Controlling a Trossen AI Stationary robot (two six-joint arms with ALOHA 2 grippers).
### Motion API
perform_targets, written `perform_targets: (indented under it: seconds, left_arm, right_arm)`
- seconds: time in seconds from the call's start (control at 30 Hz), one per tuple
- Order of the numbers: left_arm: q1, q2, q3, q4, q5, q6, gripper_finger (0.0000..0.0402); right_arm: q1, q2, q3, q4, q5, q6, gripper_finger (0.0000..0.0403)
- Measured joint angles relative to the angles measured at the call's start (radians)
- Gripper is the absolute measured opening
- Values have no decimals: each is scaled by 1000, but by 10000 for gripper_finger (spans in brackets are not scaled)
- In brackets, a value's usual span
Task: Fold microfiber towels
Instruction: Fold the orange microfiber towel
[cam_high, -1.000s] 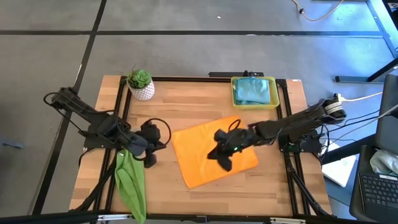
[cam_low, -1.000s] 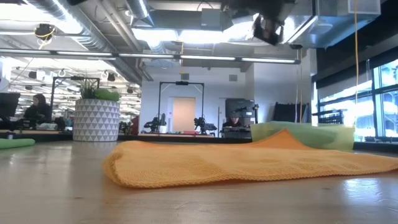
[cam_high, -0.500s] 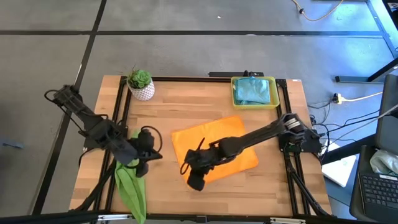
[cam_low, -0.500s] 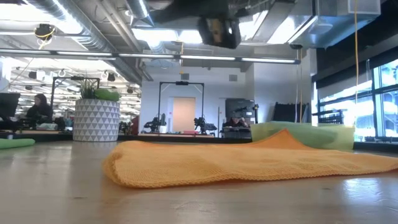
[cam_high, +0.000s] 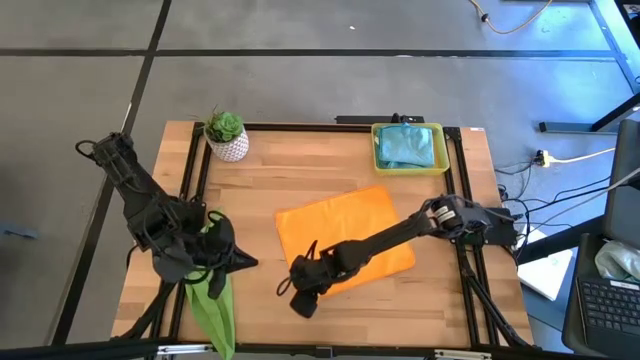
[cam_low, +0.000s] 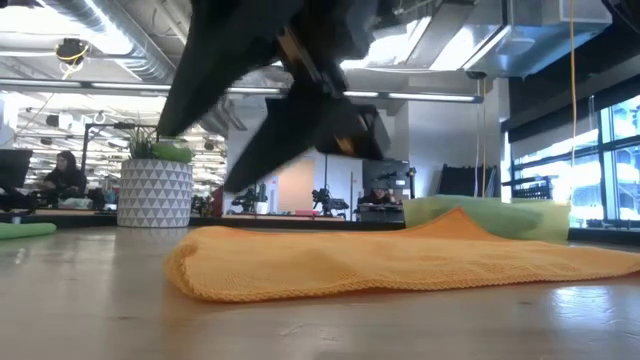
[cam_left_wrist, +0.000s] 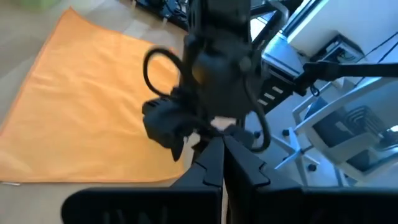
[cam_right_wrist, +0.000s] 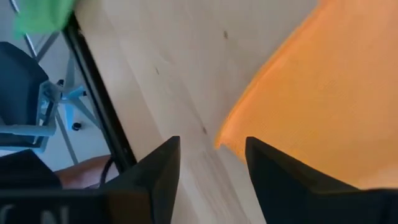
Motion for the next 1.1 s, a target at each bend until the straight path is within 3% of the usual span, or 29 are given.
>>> perform_targets:
  seconds: [0.17,0.5,0.67,1.1]
  left_arm:
    - [-6,0,0,28,-2,-28,1]
    - [-34,0,0,39,-1,-53,2]
    - [-51,2,0,47,-23,-100,3]
    - [-66,3,0,62,-83,-111,4]
  right_arm:
    - [29,44,0,63,-2,57,169]
    - [48,55,0,31,71,80,144]
    - [48,55,0,81,137,56,140]
    - [50,110,-3,161,156,63,139]
